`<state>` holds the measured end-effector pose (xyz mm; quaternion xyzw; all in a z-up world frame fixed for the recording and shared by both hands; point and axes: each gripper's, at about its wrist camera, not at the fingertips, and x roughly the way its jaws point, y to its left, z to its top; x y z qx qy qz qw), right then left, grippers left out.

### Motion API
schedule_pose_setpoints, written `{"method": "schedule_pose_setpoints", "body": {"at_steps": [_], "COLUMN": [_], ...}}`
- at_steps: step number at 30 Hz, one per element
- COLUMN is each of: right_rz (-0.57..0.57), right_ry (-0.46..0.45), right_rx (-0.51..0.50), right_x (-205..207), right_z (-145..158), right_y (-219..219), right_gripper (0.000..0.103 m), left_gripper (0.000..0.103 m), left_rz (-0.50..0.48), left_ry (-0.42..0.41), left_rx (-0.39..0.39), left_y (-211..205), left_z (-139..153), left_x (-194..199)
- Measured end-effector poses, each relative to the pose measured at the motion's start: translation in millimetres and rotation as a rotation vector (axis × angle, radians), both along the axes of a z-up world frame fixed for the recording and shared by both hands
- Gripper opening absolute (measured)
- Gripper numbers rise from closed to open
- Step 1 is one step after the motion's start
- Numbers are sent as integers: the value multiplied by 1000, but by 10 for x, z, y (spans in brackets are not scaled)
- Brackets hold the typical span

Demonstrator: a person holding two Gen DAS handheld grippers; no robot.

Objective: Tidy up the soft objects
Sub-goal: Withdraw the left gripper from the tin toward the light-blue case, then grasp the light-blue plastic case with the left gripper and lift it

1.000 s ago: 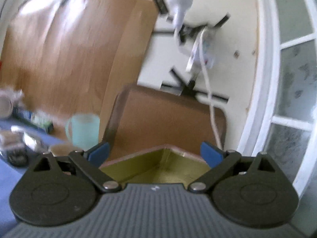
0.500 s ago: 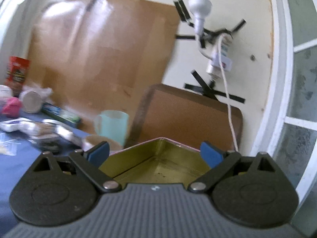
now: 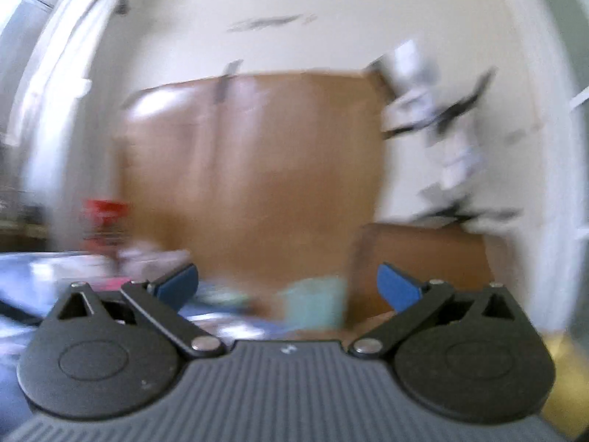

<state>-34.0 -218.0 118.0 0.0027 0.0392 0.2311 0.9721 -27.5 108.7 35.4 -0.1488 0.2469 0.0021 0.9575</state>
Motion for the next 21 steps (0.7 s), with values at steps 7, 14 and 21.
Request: {"method": "schedule_pose_setpoints", "body": {"at_steps": [7,14,21], "right_rz": [219,320,369], "right_ry": [257,412,479], "right_rx": [-107,-189,-200], "right_x": [300,676,874], "right_z": [-265,-380,-421], "right_y": [950,1803,2313], "right_gripper": [102,73,73], "left_gripper": [86,89,89], "left_rz": [187,195,181], "left_ry": [33,-51,-61], "left_rx": [-133,-310,-331], "left_y": [549,803,822], "left_z": [-255,-336,-352], "left_x": [10,-157,-187]}}
